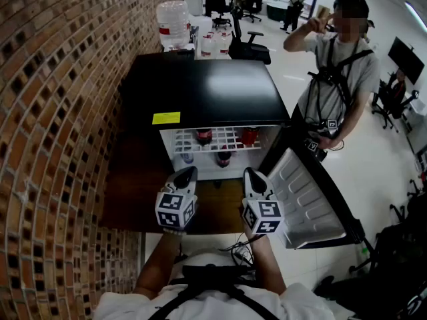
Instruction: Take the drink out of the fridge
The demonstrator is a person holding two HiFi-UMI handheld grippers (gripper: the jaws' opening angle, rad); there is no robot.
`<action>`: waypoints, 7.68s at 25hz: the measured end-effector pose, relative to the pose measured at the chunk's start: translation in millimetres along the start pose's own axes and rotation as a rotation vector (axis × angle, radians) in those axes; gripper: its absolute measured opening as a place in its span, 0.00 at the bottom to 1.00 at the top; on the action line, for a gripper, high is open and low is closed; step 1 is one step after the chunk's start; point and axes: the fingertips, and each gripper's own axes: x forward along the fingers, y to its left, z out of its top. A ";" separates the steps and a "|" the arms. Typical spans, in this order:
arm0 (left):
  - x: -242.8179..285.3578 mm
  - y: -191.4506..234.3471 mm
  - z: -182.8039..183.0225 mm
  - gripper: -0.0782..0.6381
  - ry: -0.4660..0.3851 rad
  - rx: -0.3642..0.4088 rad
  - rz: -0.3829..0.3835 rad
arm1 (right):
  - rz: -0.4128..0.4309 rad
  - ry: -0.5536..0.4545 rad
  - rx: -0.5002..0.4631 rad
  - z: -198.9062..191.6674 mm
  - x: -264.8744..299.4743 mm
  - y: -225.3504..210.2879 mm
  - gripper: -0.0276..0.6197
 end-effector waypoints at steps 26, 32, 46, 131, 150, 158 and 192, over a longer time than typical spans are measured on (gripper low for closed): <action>48.4 4.0 9.8 0.62 0.033 0.050 -0.004 | -0.025 -0.009 0.018 2.2 -3.0 -12.6 0.06; 73.6 11.6 18.2 0.81 0.022 0.058 0.013 | -0.034 -0.008 0.026 3.1 -4.7 -17.4 0.06; 134.4 43.6 18.1 0.83 0.052 0.068 0.078 | -0.053 -0.018 0.032 5.8 -6.2 -29.9 0.07; 10.7 62.1 -77.7 0.51 0.166 -0.026 0.143 | 0.089 0.014 0.026 -8.8 7.5 35.5 0.06; -9.1 120.1 -180.4 0.51 0.272 -0.111 0.243 | 0.107 0.050 0.003 -17.2 27.3 44.9 0.06; -12.9 144.3 -216.9 0.51 0.321 -0.170 0.288 | 0.101 0.062 -0.002 -19.6 27.5 45.5 0.06; -6.4 175.5 -269.4 0.51 0.428 -0.103 0.345 | 0.074 0.059 -0.007 -17.4 19.0 36.3 0.06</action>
